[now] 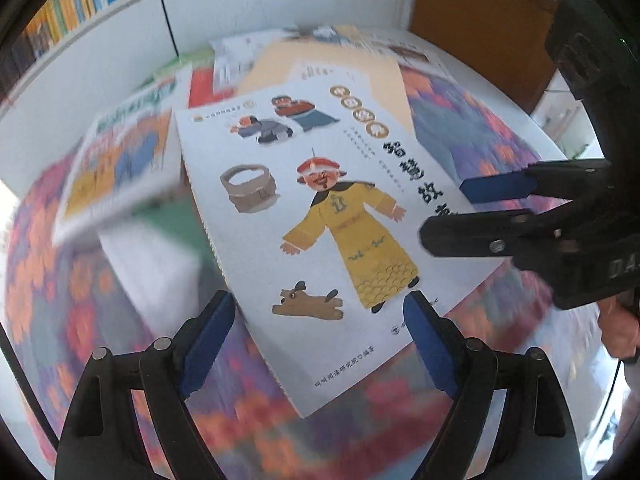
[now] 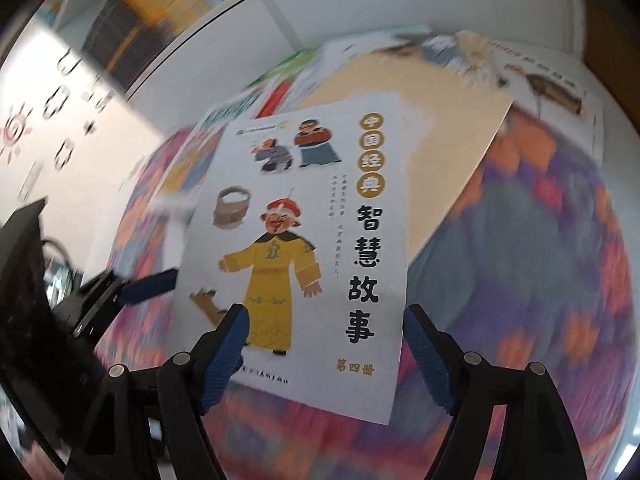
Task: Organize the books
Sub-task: 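Move the left gripper to the white book with the yellow-robed figure, then close the left gripper on the white book's edge and lift it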
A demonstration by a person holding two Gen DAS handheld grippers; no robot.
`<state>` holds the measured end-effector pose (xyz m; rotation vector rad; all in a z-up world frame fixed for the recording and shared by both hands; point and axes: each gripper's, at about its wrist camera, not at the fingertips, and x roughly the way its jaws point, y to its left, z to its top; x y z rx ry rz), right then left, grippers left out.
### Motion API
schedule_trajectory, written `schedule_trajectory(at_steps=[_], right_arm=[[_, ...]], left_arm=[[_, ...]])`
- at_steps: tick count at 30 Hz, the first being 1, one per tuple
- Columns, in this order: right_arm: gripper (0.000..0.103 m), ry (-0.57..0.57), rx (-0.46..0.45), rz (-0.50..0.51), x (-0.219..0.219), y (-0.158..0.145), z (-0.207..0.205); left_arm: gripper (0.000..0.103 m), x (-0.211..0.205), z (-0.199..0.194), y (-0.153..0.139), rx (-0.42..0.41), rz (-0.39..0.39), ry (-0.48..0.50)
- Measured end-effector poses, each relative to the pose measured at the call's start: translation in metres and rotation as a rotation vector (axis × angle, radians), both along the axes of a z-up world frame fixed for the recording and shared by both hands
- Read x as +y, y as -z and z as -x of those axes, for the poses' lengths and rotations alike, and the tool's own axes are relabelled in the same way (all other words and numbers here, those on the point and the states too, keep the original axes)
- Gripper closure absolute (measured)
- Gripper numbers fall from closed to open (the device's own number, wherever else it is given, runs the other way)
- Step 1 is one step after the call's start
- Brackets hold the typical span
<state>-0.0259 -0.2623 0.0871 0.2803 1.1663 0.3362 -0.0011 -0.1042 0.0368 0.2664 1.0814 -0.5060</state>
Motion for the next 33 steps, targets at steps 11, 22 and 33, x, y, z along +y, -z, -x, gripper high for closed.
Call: schedule_trajectory(at_steps=[11,22,33], right_arm=[[0.043,0.03,0.017,0.045,-0.016,0.02,0.006],[0.06,0.077,0.058,-0.133,-0.027,0.027,-0.02],[0.081,0.038,0.155,-0.322,-0.039,0.037,0.025]], left_arm=[[0.047,0.045,-0.035,0.018,0.128,0.193,-0.124],[0.067,0.05,-0.027,0.014,0.168,0.233,-0.117],[0.071,0.071,-0.02,0.023,0.271,0.29,-0.06]])
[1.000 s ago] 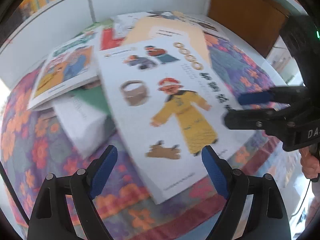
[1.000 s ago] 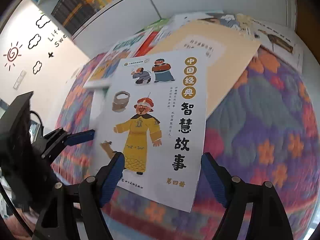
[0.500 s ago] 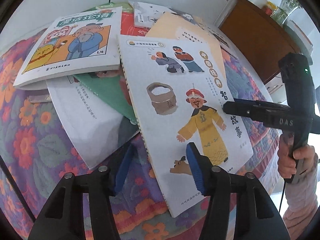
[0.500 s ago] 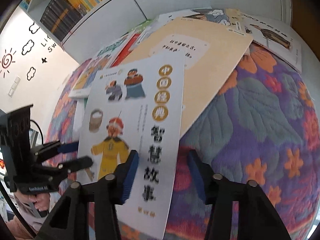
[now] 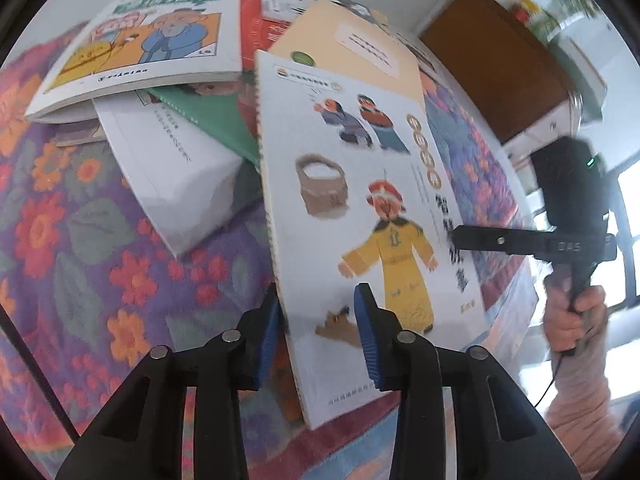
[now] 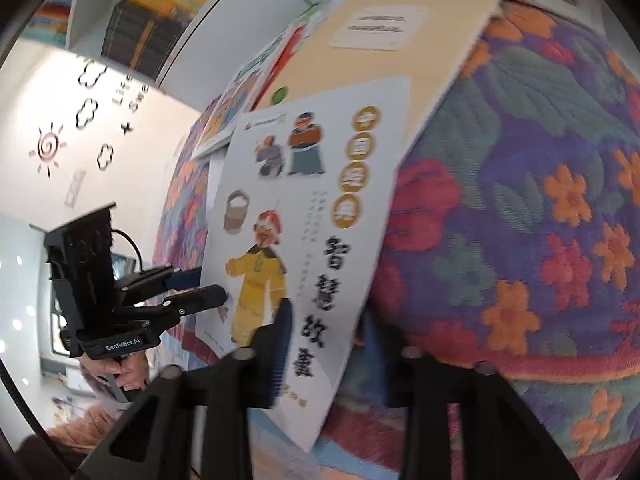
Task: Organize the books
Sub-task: 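Close the left gripper on the white book's edge and lift it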
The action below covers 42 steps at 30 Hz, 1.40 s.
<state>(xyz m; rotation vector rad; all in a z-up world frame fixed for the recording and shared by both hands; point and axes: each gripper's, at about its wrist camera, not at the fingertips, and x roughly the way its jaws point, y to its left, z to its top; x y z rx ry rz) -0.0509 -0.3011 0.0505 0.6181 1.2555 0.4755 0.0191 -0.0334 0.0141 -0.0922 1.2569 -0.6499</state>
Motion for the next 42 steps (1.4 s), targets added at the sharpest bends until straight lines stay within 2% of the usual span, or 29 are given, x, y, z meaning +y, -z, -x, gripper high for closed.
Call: schedule_trajectory(at_steps=[3,6,8,12,17,23,32,42], right_arm=[[0.089,0.059,0.02,-0.098,-0.016,0.014,-0.009],[0.09,0.095,0.023,-0.146,-0.022,0.019,-0.015],[0.089,0.095,0.009,-0.119,-0.017,0.016,-0.014],[0.089,0.077,-0.025,-0.044,-0.001,-0.002,-0.008],[0.089,0.002,-0.097,0.023,0.019,-0.03,0.001],[0.089,-0.067,-0.178,0.107,0.054,-0.058,0.007],[0.089,-0.107,-0.218,0.121,0.087,-0.07,0.014],[0.089,-0.178,-0.289,0.172,0.136,-0.093,0.02]], left_arm=[[0.071,0.003,-0.015,0.004,-0.025,0.047,-0.012],[0.075,0.01,-0.019,0.004,0.007,0.091,-0.061],[0.075,0.009,-0.02,0.003,0.001,0.071,-0.071],[0.075,-0.011,-0.006,-0.014,-0.108,-0.073,-0.044],[0.075,-0.013,0.005,-0.025,-0.194,-0.172,-0.03],[0.075,0.007,0.014,-0.038,-0.219,-0.182,-0.039],[0.076,0.036,0.034,-0.063,-0.307,-0.213,-0.08],[0.076,0.087,0.041,-0.081,-0.339,-0.189,-0.168]])
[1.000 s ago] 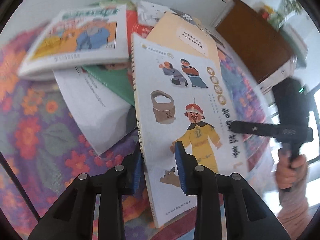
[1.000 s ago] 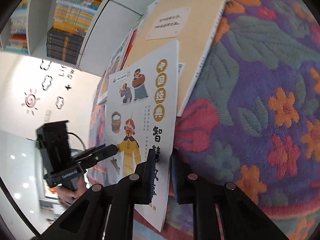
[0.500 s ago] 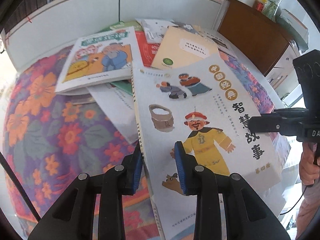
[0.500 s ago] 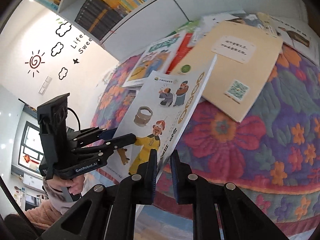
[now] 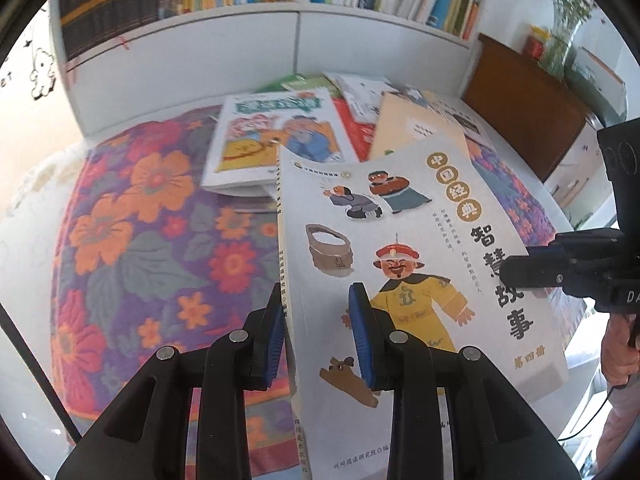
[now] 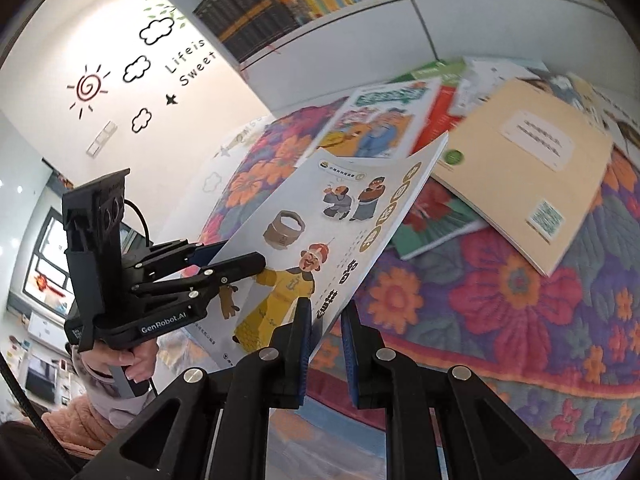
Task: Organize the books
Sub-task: 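Close the left gripper on the white book's edge and lift it, then carry the white book aside, lay it on the quilt, open left gripper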
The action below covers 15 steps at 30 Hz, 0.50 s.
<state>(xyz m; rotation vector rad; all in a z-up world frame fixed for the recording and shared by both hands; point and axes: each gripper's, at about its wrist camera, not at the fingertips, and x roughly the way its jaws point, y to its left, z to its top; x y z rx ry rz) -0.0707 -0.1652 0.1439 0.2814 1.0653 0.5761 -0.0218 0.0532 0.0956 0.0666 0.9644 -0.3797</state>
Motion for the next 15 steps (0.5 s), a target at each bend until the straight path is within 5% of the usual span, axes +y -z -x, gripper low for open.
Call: schedule_trajectory(at_steps=[15], right_arm=[[0.088,-0.112,-0.097,0.007,0.097,-0.031,-0.023]], left_arm=[[0.076,0.107,-0.005,-0.032,-0.066,0.09,-0.167]])
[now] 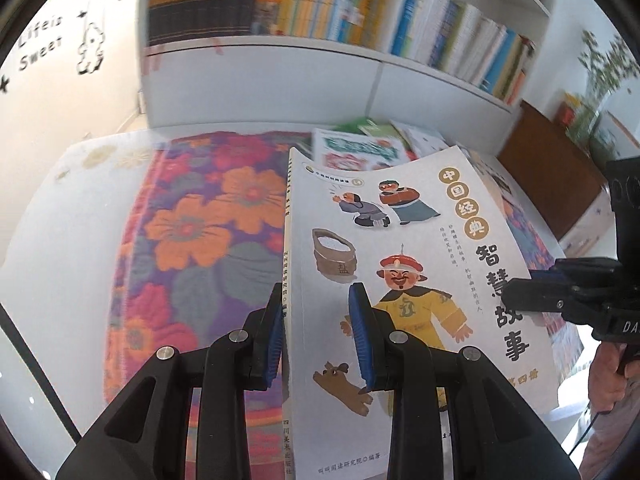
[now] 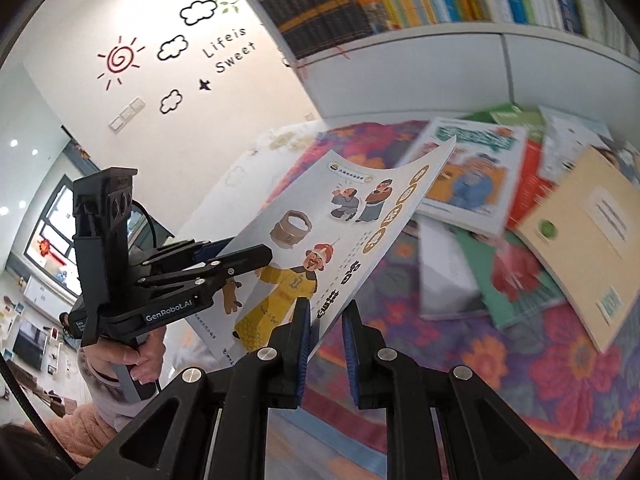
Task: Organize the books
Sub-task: 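Carry the white book aside, lay it on the quilt, open left gripper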
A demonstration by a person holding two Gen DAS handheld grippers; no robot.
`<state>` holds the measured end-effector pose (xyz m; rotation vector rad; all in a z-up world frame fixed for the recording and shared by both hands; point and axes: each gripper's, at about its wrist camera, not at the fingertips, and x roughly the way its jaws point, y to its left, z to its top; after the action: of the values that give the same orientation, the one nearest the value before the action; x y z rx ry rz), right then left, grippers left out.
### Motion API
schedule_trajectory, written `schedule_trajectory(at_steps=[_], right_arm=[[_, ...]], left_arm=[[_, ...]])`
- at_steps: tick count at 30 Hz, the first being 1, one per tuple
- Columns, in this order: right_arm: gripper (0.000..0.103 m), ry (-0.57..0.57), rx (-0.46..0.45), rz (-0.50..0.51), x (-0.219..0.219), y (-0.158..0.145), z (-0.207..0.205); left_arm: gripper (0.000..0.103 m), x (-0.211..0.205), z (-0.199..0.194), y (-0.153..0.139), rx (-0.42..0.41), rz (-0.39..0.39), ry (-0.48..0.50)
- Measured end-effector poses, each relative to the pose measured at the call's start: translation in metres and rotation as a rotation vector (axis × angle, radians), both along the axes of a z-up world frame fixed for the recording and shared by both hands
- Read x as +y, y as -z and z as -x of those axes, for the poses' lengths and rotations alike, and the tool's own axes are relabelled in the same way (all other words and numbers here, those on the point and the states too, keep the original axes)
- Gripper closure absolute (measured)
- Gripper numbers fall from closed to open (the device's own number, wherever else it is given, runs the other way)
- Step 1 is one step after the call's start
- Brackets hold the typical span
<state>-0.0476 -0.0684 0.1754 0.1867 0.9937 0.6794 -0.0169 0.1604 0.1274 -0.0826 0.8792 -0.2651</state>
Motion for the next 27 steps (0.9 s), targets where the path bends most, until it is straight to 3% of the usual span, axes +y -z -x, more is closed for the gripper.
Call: schedule_trajectory(at_steps=[5,9,21,27], right_arm=[[0.088,-0.042,-0.006,-0.033,0.038,-0.001,-0.019],[0.088,-0.072,0.002,-0.06,0.066,0.008,-0.038],[0.088,-0.113,0.122,-0.104,0.121,0.072,-0.075],[0.088,-0.117,0.198,-0.116,0.141,0.108,-0.087]], left_arm=[[0.076,0.042,-0.005,-0.004,-0.009,0.028,-0.063],[0.076,0.071,-0.011,0.01,0.014,0.036,-0.103],[0.076,0.134,-0.024,0.066,0.097,0.127,-0.182],[0.076,0.149,-0.027,0.089,0.129,0.109,-0.227]])
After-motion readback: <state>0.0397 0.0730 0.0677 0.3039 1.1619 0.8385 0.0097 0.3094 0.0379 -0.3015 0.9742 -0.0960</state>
